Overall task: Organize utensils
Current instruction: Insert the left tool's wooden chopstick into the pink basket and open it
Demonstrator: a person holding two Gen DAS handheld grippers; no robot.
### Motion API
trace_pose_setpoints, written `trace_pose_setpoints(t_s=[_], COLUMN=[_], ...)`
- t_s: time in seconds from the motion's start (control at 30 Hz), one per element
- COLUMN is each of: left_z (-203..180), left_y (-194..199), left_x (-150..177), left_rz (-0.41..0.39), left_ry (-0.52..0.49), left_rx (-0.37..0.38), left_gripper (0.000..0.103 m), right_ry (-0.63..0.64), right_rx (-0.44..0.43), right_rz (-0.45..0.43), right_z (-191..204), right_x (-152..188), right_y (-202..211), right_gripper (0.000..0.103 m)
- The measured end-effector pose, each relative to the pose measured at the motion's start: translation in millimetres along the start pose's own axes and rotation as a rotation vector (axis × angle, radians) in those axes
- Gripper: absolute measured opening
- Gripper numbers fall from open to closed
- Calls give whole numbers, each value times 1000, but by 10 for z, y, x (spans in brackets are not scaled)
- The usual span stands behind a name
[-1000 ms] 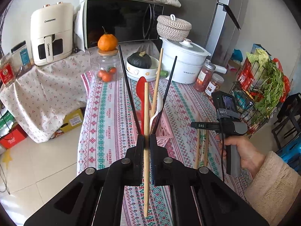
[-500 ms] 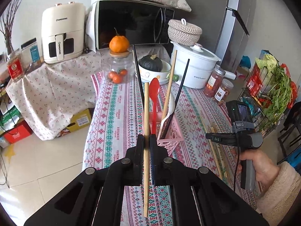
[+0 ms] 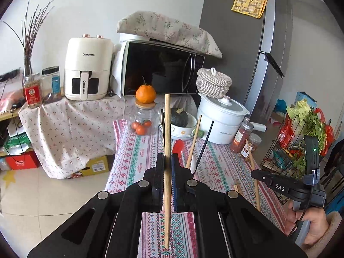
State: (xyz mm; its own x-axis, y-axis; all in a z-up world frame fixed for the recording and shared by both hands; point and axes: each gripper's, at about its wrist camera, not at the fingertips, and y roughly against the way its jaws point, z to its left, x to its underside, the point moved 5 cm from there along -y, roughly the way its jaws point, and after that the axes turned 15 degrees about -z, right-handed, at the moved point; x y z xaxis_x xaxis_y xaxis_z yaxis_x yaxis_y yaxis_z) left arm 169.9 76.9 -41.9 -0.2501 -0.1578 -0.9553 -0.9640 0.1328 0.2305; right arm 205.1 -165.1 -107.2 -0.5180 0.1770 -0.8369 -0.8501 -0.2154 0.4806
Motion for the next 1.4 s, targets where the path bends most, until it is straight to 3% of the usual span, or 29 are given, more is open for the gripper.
trace_pose_setpoints(t_s=[0.27,0.5,0.73,1.03,1.13,1.2,1.4], left_z=[-58,-107,-115,-58,-36,27,335], left_y=[20,-255,-647,-881,-863,-814,-627], left_x=[-291,-323,-46,153,177,190,303], left_rz=[-205,-283,-217,-44,13,53,182], left_ry=[45,56,2,52,38,41,-2], left_rx=[-12,-21,-66,-42,-44,-61,-130], left_gripper=[6,6,6,7,25,44,47], right_ry=[-13,-14,-3,-26,-30,-35,-38], right_rx=[-47,-69,-75,-69,-61,-51,-9], right_rz=[-148,-179,-221,-278,-313,-342,-440], right_z=[272,361,398,450,514,561,733], right_x=[-271,-308,-334,-409,-444,-490,-626], right_y=[185,149,156,191,234,250,183], right_gripper=[7,7,7,7,7,7,7])
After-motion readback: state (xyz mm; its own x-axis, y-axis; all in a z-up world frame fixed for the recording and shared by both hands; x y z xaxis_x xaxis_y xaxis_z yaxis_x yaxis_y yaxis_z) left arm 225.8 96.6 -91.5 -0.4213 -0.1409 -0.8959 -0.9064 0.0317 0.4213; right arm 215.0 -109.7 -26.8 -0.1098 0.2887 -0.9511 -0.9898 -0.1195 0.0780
